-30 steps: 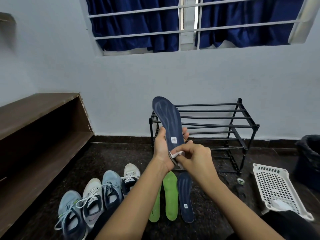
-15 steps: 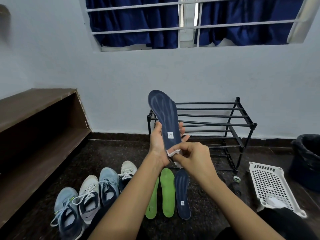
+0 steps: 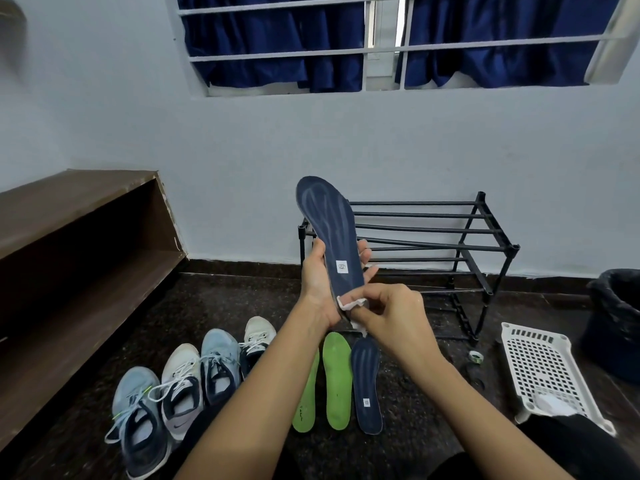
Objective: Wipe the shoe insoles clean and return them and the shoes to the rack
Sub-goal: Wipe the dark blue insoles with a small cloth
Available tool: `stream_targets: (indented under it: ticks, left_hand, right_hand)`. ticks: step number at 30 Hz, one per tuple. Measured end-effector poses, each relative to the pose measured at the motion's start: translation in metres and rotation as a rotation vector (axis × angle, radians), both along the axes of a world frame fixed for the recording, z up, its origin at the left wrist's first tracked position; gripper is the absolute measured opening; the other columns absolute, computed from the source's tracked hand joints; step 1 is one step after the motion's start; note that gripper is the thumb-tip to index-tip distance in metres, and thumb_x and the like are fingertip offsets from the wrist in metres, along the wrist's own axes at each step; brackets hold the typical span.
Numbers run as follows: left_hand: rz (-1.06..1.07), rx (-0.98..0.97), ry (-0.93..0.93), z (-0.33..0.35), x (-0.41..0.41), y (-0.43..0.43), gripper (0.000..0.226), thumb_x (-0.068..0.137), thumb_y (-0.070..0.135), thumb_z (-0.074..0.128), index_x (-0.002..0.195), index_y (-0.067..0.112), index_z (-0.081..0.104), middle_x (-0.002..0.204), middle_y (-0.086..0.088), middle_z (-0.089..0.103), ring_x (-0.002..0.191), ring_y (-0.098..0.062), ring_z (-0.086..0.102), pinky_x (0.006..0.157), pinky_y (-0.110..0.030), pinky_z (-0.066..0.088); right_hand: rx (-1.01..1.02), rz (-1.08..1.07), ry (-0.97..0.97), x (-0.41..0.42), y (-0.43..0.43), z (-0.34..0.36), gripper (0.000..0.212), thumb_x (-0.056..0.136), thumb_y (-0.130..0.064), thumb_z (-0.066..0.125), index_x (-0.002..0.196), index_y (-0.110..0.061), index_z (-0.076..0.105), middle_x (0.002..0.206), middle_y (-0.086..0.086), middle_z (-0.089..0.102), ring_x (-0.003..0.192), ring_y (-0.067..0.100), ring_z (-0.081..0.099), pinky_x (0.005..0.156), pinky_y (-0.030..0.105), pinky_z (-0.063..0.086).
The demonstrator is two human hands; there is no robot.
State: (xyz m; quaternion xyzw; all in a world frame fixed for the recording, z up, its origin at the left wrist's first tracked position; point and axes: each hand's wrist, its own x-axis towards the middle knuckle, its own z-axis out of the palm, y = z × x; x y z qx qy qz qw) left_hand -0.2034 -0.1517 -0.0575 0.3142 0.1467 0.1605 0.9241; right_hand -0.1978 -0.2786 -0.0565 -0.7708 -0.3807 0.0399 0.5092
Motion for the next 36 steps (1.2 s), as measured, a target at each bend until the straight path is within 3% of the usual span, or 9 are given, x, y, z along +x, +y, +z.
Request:
stream_targets:
  ticks: [5,10,14,17,20,25,29,32,36]
  left_hand:
    - [-0.014,0.016,0.041,-0.002,-0.001,-0.01,0.068,0.099,0.058,0.028,0.104,0.001,0.064,0.087,-0.01,0.068,0.076,-0.018,0.065,0.089,-0.037,0.05]
    - [-0.084,0.031,0.145,-0.007,-0.005,-0.022,0.069,0.097,0.062,0.033,0.088,0.004,0.071,0.083,-0.006,0.072,0.07,-0.017,0.07,0.066,-0.03,0.055]
    - [-0.068,0.011,0.061,-0.003,-0.003,-0.012,0.066,0.1,0.057,0.028,0.101,0.002,0.065,0.085,-0.009,0.068,0.074,-0.018,0.065,0.077,-0.034,0.053]
    - [-0.024,0.001,-0.001,0.0,-0.003,-0.002,0.06,0.1,0.053,0.03,0.107,0.003,0.063,0.09,-0.011,0.067,0.08,-0.02,0.062,0.087,-0.04,0.051]
    - [-0.001,0.005,-0.005,-0.001,-0.003,0.001,0.062,0.1,0.054,0.029,0.108,0.003,0.063,0.093,-0.011,0.067,0.081,-0.02,0.062,0.087,-0.039,0.051]
    - [-0.031,0.033,0.089,-0.005,-0.004,-0.017,0.071,0.097,0.062,0.03,0.095,0.003,0.07,0.084,-0.008,0.069,0.074,-0.018,0.066,0.075,-0.032,0.053]
    - [-0.059,0.048,0.131,-0.009,-0.005,-0.023,0.076,0.096,0.063,0.034,0.072,0.006,0.078,0.081,-0.006,0.072,0.07,-0.017,0.07,0.071,-0.032,0.054]
    - [-0.071,0.054,0.105,-0.009,-0.004,-0.019,0.069,0.099,0.058,0.029,0.093,0.003,0.071,0.085,-0.008,0.07,0.07,-0.015,0.068,0.076,-0.032,0.053]
    - [-0.032,0.017,0.036,-0.003,-0.004,-0.005,0.064,0.1,0.055,0.03,0.11,0.0,0.062,0.089,-0.011,0.067,0.075,-0.018,0.064,0.085,-0.036,0.052]
  right_hand:
    - [0.088,-0.07,-0.05,0.003,0.007,-0.005,0.025,0.077,0.002,0.069,0.079,-0.021,0.076,0.064,-0.014,0.064,0.06,-0.004,0.059,0.056,0.004,0.04]
    - [0.106,-0.116,-0.057,0.009,0.012,0.002,0.024,0.077,0.003,0.068,0.079,-0.02,0.076,0.062,-0.016,0.062,0.058,-0.01,0.058,0.056,0.0,0.037]
    - [0.025,-0.056,-0.045,0.005,0.003,-0.001,0.026,0.077,-0.002,0.07,0.079,-0.027,0.075,0.069,-0.011,0.066,0.065,-0.009,0.058,0.059,0.001,0.038]
    - [0.016,0.021,0.033,0.0,-0.002,-0.003,0.021,0.078,-0.002,0.07,0.081,-0.021,0.076,0.063,-0.012,0.064,0.053,-0.005,0.058,0.053,0.004,0.039]
    - [0.044,0.01,0.024,-0.002,0.0,-0.005,0.019,0.078,-0.002,0.07,0.081,-0.02,0.076,0.06,-0.009,0.064,0.05,-0.002,0.057,0.051,0.005,0.039]
    - [0.079,-0.079,-0.079,0.009,0.009,0.0,0.021,0.076,0.002,0.069,0.08,-0.017,0.076,0.061,-0.012,0.061,0.056,-0.007,0.057,0.053,0.001,0.037]
    - [0.096,-0.135,-0.146,0.011,0.01,-0.003,0.023,0.076,0.002,0.069,0.081,-0.019,0.076,0.062,-0.019,0.06,0.06,-0.007,0.058,0.057,0.001,0.037]
    - [0.079,-0.114,-0.154,0.004,0.005,-0.008,0.025,0.078,0.0,0.066,0.086,-0.021,0.075,0.066,-0.024,0.06,0.066,-0.009,0.059,0.061,0.0,0.038]
    - [0.036,0.001,-0.038,0.001,-0.001,-0.008,0.022,0.08,-0.003,0.067,0.086,-0.023,0.075,0.072,-0.012,0.068,0.064,0.0,0.062,0.057,0.005,0.042]
